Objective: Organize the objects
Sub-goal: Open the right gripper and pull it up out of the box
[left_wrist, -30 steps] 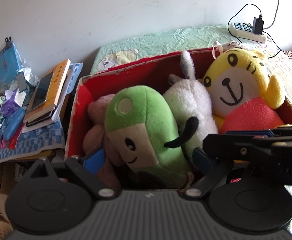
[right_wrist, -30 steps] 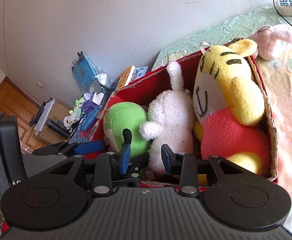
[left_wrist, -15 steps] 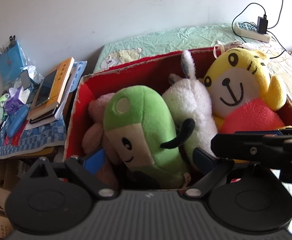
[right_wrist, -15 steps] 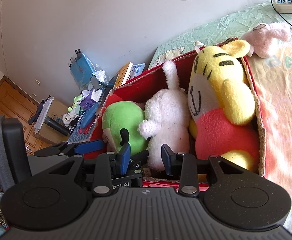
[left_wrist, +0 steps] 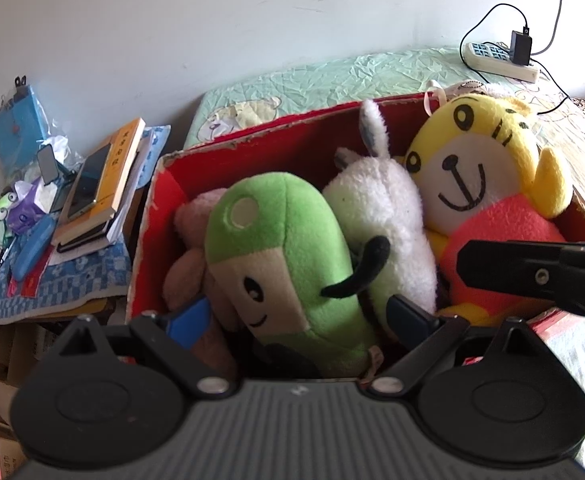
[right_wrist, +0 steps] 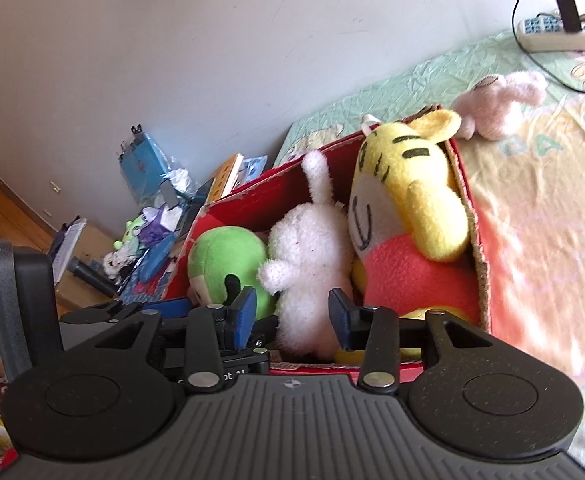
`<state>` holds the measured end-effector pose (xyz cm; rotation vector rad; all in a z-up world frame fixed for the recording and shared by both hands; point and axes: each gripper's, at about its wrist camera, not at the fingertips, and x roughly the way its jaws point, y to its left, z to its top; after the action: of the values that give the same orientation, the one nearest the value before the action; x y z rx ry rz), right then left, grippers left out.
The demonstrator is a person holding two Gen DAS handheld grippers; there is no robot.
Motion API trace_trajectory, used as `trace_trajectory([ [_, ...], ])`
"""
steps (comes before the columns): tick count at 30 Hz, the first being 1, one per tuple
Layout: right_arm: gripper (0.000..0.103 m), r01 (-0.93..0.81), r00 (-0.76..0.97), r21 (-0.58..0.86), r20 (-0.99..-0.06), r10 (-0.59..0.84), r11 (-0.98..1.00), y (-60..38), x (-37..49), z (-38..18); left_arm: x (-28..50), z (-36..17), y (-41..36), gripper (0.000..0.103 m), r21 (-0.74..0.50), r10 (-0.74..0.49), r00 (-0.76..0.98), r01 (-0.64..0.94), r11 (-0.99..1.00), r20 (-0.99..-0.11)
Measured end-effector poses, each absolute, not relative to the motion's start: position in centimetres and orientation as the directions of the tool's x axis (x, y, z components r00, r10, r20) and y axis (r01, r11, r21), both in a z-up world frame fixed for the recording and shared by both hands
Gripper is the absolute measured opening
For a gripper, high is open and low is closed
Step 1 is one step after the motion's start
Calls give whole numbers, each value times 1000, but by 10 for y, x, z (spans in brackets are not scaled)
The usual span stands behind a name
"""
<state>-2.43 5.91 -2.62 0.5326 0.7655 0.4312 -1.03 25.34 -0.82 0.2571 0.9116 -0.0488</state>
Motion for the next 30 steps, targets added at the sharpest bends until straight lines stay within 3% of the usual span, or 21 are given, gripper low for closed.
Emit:
trace_trajectory([
  [4,44,-165,660,581,-535,527,797,59,-26,-25,-10,-8,254,96,201,65,615,154,967,-786],
  [6,44,-159,666,573,-538,516,804,59,-28,-25,-9,-10,254,102,221,89,619,140,965,-780],
  [11,44,-130,673,576,-546,499,807,55,-31,-28,-7,-10,260,102,167,47,600,145,975,-799],
  [30,47,-240,646,597,-490,585,765,26,-29,-11,-23,20,242,102,185,132,628,20,983,-767],
])
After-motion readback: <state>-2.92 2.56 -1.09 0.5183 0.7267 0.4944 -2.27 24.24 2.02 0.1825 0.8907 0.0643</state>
